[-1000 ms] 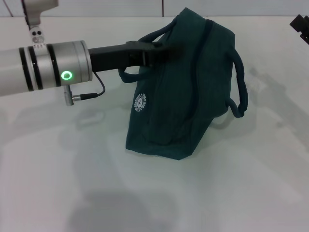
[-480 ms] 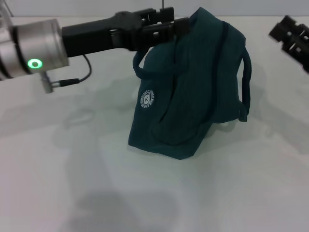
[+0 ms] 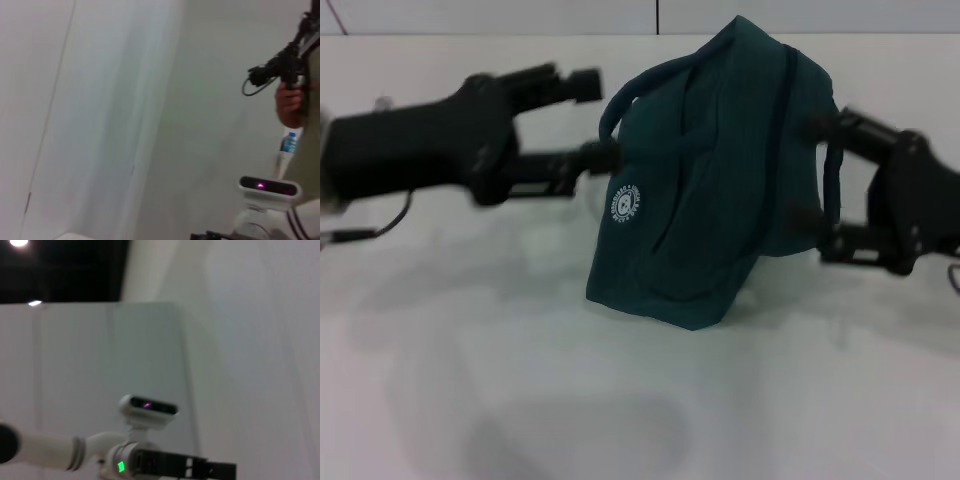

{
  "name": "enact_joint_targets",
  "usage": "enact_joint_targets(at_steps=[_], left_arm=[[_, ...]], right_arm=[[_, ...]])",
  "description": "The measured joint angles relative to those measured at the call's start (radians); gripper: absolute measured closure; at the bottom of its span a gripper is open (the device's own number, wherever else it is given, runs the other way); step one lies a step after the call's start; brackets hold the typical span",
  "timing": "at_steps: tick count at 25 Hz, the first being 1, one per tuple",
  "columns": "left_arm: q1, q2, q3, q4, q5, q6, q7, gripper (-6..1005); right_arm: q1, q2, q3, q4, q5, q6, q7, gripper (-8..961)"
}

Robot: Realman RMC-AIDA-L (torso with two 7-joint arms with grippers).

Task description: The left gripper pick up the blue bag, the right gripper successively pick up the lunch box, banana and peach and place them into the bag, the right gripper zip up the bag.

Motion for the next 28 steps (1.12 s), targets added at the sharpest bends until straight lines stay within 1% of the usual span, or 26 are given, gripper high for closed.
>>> enact_joint_targets(at_steps=[5, 7, 10, 15, 18, 22, 28], left_arm=[[0.069, 0.017, -0.01, -0.007, 0.042, 0.081, 0.068, 123], [0.093, 0.017, -0.008, -0.011, 0.067, 0.098, 0.106, 123], [0.123, 0.012, -0.007, -0.013, 0.109, 0.105, 0.153, 123], [0.131, 0.013, -0.006, -0.07, 0.174, 0.112, 0.199, 123], [0.13, 0.021, -0.006, -0.124, 0.198, 0.112, 0.252, 123], [0.129, 0.034, -0.007, -0.173, 0.218, 0.113, 0.305, 123], [0.128, 0.037, -0.01, -0.188, 0.226, 0.113, 0.334, 123]], right_arm=[[0.012, 0.0, -0.125, -0.025, -0.001, 0.007, -0.011, 84], [0.016, 0.001, -0.169, -0.023, -0.002, 0.018, -0.022, 84], [0.02, 0.005, -0.245, -0.019, -0.003, 0.072, -0.033, 84], [0.027, 0.011, -0.35, -0.014, -0.001, 0.173, -0.034, 85], [0.027, 0.012, -0.377, -0.005, 0.002, 0.21, -0.038, 85], [0.025, 0.014, -0.381, 0.024, 0.007, 0.236, -0.051, 85], [0.026, 0.013, -0.383, 0.051, 0.003, 0.243, -0.062, 85]])
